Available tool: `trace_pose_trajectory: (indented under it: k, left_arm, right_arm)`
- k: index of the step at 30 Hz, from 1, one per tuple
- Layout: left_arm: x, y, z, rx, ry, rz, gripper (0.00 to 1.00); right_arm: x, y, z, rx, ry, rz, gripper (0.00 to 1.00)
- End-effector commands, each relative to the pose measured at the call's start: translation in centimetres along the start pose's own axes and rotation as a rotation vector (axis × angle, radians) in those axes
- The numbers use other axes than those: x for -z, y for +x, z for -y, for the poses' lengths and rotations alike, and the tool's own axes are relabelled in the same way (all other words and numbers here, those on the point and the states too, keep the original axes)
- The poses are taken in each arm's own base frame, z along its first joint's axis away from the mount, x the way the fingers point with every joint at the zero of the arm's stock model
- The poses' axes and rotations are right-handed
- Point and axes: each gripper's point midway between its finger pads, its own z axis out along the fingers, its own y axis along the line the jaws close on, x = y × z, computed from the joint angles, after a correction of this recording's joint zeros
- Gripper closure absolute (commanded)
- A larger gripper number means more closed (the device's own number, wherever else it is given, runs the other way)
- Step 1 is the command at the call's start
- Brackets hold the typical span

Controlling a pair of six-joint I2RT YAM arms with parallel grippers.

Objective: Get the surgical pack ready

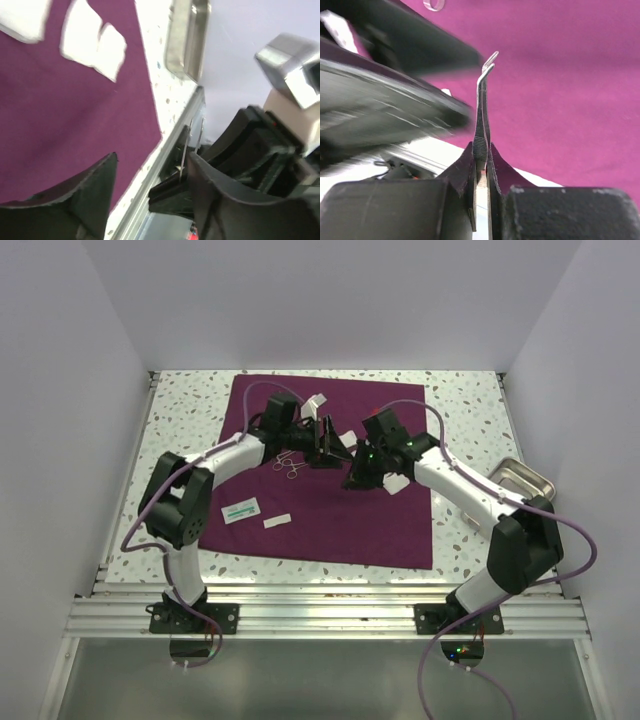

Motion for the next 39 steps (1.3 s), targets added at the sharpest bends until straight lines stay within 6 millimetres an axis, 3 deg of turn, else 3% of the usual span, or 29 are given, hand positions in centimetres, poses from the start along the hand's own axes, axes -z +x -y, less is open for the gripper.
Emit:
trace_pose_trajectory:
  k: [1,2,4,6,7,9,10,12,13,16,19,23,27,30,35,39]
  left_arm:
    - [2.6,-4.5,-0.6,-0.198,-0.149,0.111,0.37]
    - [3.5,-4.3,-2.3,-0.176,-0.234,0.094,0.33]
    - [5.5,-6.9,-4.5,-0.279,-0.384,0.164,0.32]
    - [6.9,-7.4,-6.4,-0.333,-0.492,0.164,0.32]
    - [7.3,-7.5,-7.0,-0.346,-0.527,0.168,0.32]
    - [7.9,-7.5,-8.4,-0.356,-0.596,0.171,0.33]
    - [8.2,-7.6,-9.0,-0.367,-0.628,0.176,0.33]
    - [8.1,-7.3,-9.9,-0.383,-0.643,0.168,0.35]
    - [8.2,-7.4,-10.5,-0.384,-0.661,0.173,0.35]
    - [7.7,-7.4,-11.8,-0.39,-0.676,0.149,0.36]
    - [7.2,-7.6,-11.8,-0.425,-0.692,0.139,0.37]
    - [6.3,-7.8,-11.5,-0.502,-0.733,0.123,0.37]
    - [5.0,-7.1,-12.3,-0.564,-0.757,0.067,0.36]
    - [4.3,-7.1,-12.6,-0.62,-0.792,0.044,0.35]
    - [3.1,-8.1,-12.8,-0.711,-0.863,0.042,0.38]
    - [2.1,-8.6,-13.9,-0.767,-0.921,0.037,0.45]
  right_arm:
    - [0.8,-0.5,3.2,-0.024,0.137,0.008,1.0]
    - [1.0,-0.7,4.1,-0.039,0.164,0.008,1.0]
    - [2.4,-1.5,8.2,-0.1,0.282,0.021,1.0]
    - [3.9,-1.6,12.6,-0.142,0.404,0.017,1.0]
    - [5.2,-2.8,15.6,-0.214,0.464,0.045,1.0]
    - [7.4,-3.1,19.2,-0.244,0.543,0.067,1.0]
    - [9.2,-4.2,22.3,-0.306,0.623,0.117,1.0]
    - [10.9,-4.5,24.9,-0.314,0.699,0.123,1.0]
    - [12.6,-5.2,27.7,-0.375,0.773,0.156,1.0]
    - [14.0,-5.2,31.9,-0.446,0.853,0.134,1.0]
    - [13.8,-5.5,34.6,-0.469,0.894,0.104,1.0]
    - [13.3,-5.7,36.3,-0.466,0.923,0.048,0.95]
    - [13.0,-6.0,36.7,-0.455,0.902,0.032,0.56]
    - [13.3,-6.5,36.0,-0.445,0.877,0.034,0.42]
    - [14.1,-8.0,31.8,-0.365,0.803,0.078,0.37]
    - [13.4,-7.9,27.5,-0.274,0.71,0.075,0.37]
